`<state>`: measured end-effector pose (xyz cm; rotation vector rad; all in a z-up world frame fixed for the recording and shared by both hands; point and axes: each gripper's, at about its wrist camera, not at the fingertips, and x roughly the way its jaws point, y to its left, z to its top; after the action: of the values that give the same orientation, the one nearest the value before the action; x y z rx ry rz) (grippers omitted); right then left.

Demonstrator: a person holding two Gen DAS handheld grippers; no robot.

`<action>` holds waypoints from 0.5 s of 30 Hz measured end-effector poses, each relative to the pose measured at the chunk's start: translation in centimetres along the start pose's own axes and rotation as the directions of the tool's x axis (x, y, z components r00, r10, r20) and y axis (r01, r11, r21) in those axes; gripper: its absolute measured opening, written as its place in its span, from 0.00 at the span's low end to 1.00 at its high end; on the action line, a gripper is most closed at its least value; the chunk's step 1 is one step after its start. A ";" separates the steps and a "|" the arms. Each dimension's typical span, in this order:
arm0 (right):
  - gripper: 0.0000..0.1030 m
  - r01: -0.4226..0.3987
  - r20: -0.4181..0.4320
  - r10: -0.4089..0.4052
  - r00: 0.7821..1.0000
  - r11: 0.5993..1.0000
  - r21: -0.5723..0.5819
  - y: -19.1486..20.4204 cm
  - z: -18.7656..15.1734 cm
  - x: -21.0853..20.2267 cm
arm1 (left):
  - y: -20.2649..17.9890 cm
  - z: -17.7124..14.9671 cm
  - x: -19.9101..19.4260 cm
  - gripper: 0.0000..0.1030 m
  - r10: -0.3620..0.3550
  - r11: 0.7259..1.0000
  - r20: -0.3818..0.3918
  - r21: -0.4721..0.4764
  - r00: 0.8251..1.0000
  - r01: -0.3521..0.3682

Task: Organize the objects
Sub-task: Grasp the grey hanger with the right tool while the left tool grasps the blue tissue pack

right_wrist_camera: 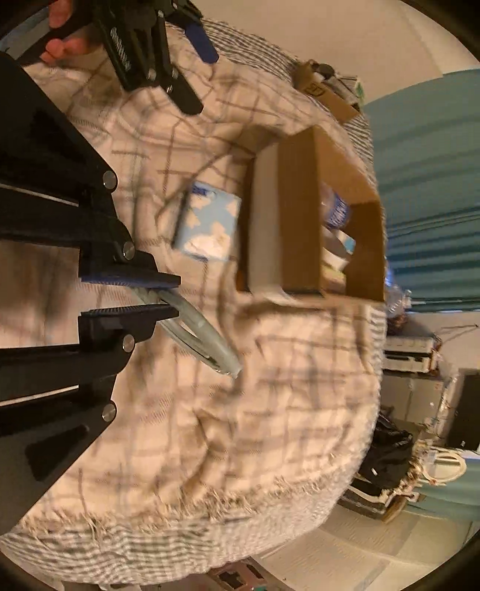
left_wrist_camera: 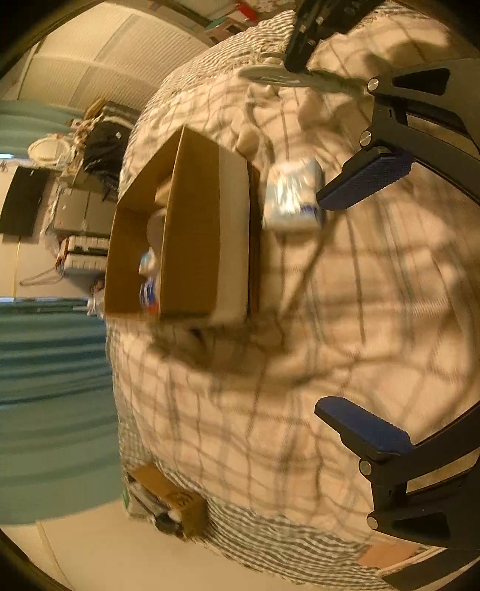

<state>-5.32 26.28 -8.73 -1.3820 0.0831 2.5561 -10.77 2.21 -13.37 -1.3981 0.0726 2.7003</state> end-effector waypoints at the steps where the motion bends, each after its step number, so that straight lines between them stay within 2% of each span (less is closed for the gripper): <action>1: 0.06 0.006 0.007 -0.006 1.000 1.000 0.001 -0.5 0.4 -0.2 | -0.6 0.2 0.3 1.00 -0.006 1.000 -0.004 0.011 1.000 0.006; 5: 0.04 0.013 0.016 -0.013 1.000 1.000 -0.007 -2.2 1.6 -0.1 | -3.9 1.1 2.7 1.00 -0.045 0.998 -0.048 0.047 0.998 0.047; 10: 0.04 0.002 0.010 -0.002 1.000 1.000 -0.029 -3.0 2.5 1.3 | -6.4 1.4 6.2 1.00 -0.058 0.994 -0.117 0.080 0.991 0.068; 15: 0.04 -0.020 -0.035 0.020 0.999 1.000 -0.023 -3.8 2.1 3.9 | -7.9 1.4 9.0 1.00 -0.069 0.991 -0.167 0.103 0.984 0.087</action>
<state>-8.22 30.99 -10.59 -1.4414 0.0743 2.5572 -16.18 10.79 -19.84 -1.5517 0.1729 2.4741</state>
